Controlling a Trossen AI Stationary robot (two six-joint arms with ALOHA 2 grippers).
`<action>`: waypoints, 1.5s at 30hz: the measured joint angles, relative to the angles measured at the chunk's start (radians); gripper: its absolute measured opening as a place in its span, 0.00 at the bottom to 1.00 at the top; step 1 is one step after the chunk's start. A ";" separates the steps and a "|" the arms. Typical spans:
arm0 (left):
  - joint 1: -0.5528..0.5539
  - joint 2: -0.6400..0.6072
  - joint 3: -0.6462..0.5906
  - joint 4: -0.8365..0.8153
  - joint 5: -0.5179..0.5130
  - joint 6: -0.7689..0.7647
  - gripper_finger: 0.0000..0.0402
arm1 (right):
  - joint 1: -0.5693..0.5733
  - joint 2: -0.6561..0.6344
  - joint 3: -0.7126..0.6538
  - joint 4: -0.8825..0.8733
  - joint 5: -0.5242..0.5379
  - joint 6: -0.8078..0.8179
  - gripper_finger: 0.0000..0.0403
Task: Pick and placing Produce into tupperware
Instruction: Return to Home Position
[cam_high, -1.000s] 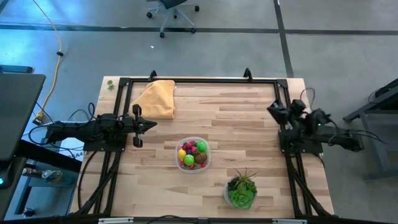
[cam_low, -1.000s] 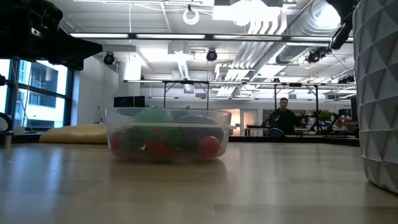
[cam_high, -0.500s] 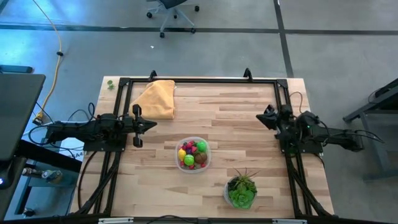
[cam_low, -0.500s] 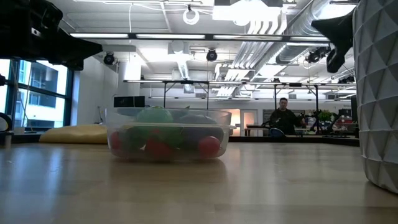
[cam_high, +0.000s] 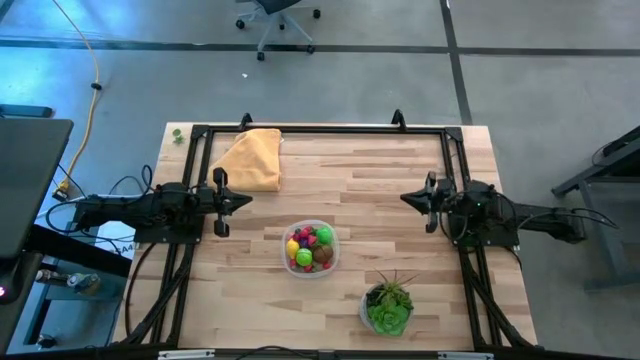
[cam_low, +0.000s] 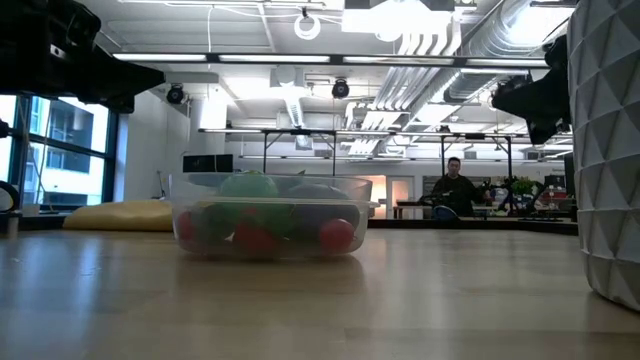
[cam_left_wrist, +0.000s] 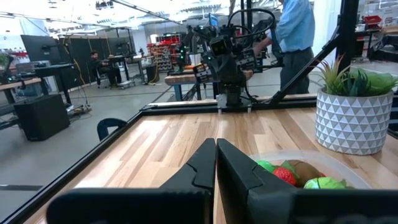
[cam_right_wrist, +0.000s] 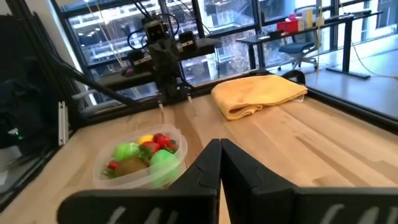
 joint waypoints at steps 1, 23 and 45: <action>0.000 0.000 0.000 0.000 0.000 0.000 0.01 | 0.000 0.000 0.000 0.000 0.000 -0.013 0.00; 0.000 0.000 0.000 0.000 0.000 0.000 0.01 | 0.000 0.000 0.001 -0.004 0.003 -0.018 0.00; 0.000 0.000 0.000 0.000 0.000 0.000 0.01 | 0.000 0.000 0.002 -0.004 0.003 -0.018 0.00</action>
